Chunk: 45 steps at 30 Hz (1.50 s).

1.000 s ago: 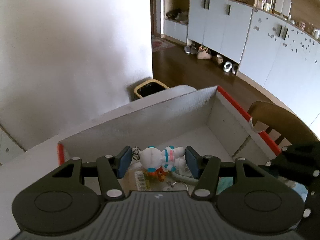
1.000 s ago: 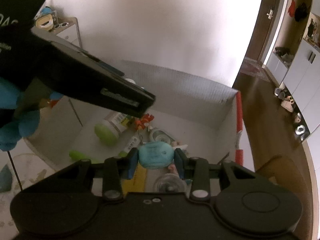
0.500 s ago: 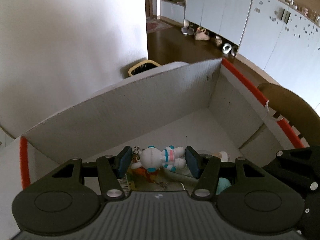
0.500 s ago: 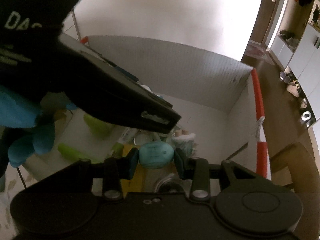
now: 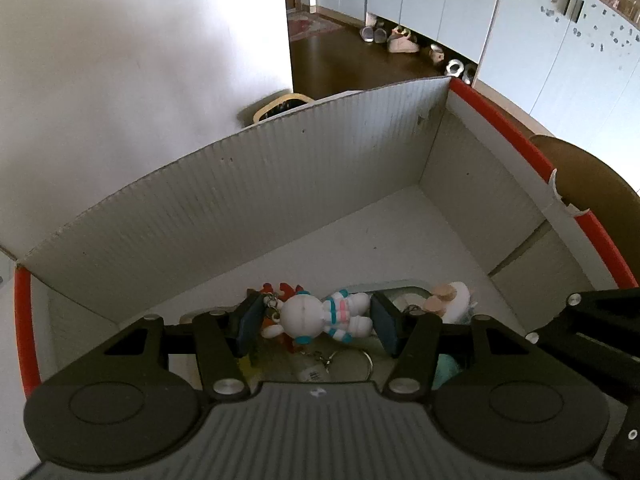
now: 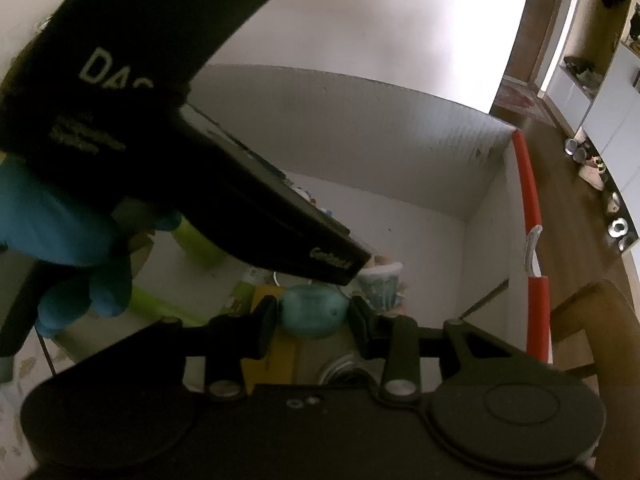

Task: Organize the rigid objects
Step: 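Lower both tools into the box and open them to release both items, then withdraw both tools from the box toward the pink dish and binder clip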

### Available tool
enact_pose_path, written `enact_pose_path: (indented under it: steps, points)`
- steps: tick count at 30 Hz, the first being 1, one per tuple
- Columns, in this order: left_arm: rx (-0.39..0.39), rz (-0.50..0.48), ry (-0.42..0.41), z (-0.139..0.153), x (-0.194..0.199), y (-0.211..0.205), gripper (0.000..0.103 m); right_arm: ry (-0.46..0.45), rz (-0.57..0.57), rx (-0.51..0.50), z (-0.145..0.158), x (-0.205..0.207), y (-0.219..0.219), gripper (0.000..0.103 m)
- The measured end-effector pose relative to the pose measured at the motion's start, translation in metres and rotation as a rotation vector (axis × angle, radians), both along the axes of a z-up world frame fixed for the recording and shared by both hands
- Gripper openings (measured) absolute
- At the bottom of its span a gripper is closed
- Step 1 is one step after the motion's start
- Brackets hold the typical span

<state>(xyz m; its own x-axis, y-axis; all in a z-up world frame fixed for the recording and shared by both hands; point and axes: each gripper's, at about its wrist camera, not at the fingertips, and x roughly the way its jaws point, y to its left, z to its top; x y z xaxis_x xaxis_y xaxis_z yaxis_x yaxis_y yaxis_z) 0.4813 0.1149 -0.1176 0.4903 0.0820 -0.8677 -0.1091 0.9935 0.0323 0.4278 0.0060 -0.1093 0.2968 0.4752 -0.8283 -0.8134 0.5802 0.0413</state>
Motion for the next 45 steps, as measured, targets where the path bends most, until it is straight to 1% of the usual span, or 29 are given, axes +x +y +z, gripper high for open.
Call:
enact_pose_path:
  steps: [3, 8, 10, 13, 16, 23, 26, 28, 36, 37, 39, 44, 45]
  points:
    - [0.006, 0.003, 0.005, -0.001, 0.001, -0.001, 0.059, -0.004, -0.005, -0.004, -0.001, 0.002, 0.002, 0.041]
    - [0.007, 0.009, 0.004, 0.000, 0.000, -0.002, 0.059, 0.001, -0.013, 0.007, 0.002, 0.004, 0.000, 0.042]
    - [0.012, 0.016, -0.003, 0.002, -0.001, -0.001, 0.059, -0.001, -0.014, 0.009, 0.004, 0.006, -0.002, 0.044]
    - [0.014, 0.022, -0.010, 0.005, -0.005, -0.001, 0.059, -0.005, -0.014, 0.020, 0.006, 0.002, -0.005, 0.051]
    - [0.017, 0.023, -0.023, 0.009, -0.009, -0.001, 0.059, -0.012, -0.014, 0.032, 0.010, -0.001, -0.007, 0.054]
    - [0.016, 0.017, -0.065, 0.030, -0.019, -0.007, 0.060, -0.037, -0.013, 0.043, 0.026, -0.010, -0.013, 0.056]
    - [0.024, 0.010, -0.086, 0.041, -0.026, -0.011, 0.060, -0.050, -0.016, 0.052, 0.037, -0.015, -0.016, 0.057]
    - [0.026, 0.010, -0.098, 0.049, -0.029, -0.013, 0.060, -0.065, -0.017, 0.060, 0.045, -0.019, -0.019, 0.062]
    - [0.052, 0.010, -0.149, 0.082, -0.049, -0.022, 0.060, -0.112, -0.014, 0.095, 0.074, -0.041, -0.034, 0.064]
    - [0.056, 0.010, -0.155, 0.086, -0.052, -0.024, 0.061, -0.117, -0.013, 0.099, 0.078, -0.044, -0.036, 0.067]
    - [0.060, 0.011, -0.169, 0.092, -0.059, -0.027, 0.073, -0.131, -0.013, 0.106, 0.085, -0.050, -0.041, 0.070]
    - [0.069, 0.008, -0.213, 0.107, -0.079, -0.039, 0.074, -0.147, -0.014, 0.133, 0.099, -0.063, -0.055, 0.074]
    - [0.068, 0.007, -0.215, 0.110, -0.083, -0.041, 0.074, -0.150, -0.013, 0.138, 0.102, -0.066, -0.058, 0.076]
